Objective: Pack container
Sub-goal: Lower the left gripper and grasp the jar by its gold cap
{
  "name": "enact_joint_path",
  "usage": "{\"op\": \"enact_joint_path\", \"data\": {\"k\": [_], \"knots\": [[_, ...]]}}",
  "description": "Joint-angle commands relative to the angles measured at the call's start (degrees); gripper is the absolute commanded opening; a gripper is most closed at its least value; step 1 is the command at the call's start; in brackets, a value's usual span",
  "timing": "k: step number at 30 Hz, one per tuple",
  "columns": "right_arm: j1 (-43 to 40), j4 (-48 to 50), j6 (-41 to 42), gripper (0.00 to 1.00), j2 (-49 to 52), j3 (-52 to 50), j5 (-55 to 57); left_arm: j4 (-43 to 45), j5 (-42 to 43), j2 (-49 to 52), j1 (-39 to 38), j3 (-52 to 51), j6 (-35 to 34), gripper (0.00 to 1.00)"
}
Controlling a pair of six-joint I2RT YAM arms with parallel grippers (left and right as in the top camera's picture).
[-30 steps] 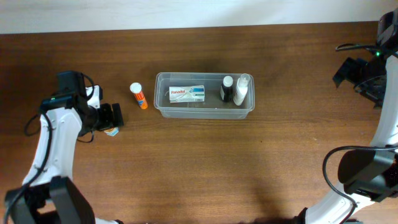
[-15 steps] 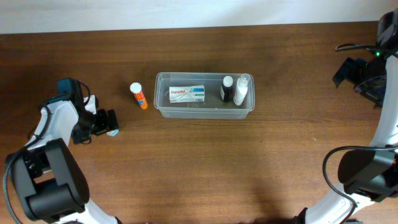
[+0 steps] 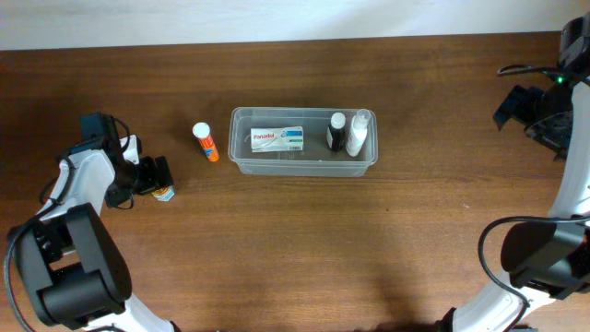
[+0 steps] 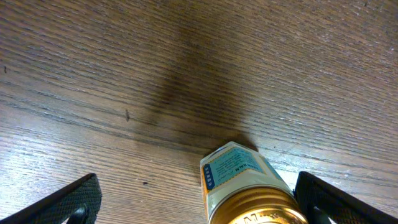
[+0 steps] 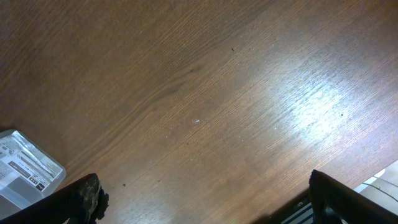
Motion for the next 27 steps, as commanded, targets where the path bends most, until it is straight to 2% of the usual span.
{"op": "enact_joint_path", "data": {"k": [1, 7, 10, 11, 21, 26, 27], "knots": [[-0.1, 0.2, -0.4, 0.98, 0.2, -0.2, -0.1, -0.2, -0.1, 1.0, 0.2, 0.7, 0.8, 0.99], [-0.1, 0.2, -0.4, 0.98, 0.2, -0.2, -0.1, -0.9, 2.8, 1.6, 0.0, 0.7, 1.0, 0.99], [-0.1, 0.2, -0.4, 0.98, 0.2, -0.2, -0.1, -0.7, 2.8, 1.6, 0.1, 0.7, 1.0, 0.89], [-0.1, 0.2, -0.4, 0.98, 0.2, -0.2, -0.1, -0.7, 2.8, 1.6, 0.0, 0.7, 1.0, 0.82], [-0.1, 0.2, -0.4, 0.98, 0.2, -0.2, -0.1, -0.9, 2.8, 1.7, 0.0, 0.7, 2.1, 0.73], [-0.1, 0.2, -0.4, 0.98, 0.2, -0.2, -0.1, -1.2, 2.8, 1.8, 0.0, 0.7, 2.1, 0.62], [-0.1, 0.2, -0.4, 0.98, 0.2, -0.2, -0.1, -1.2, 2.8, 1.8, 0.0, 0.7, 2.1, 0.57]]}}
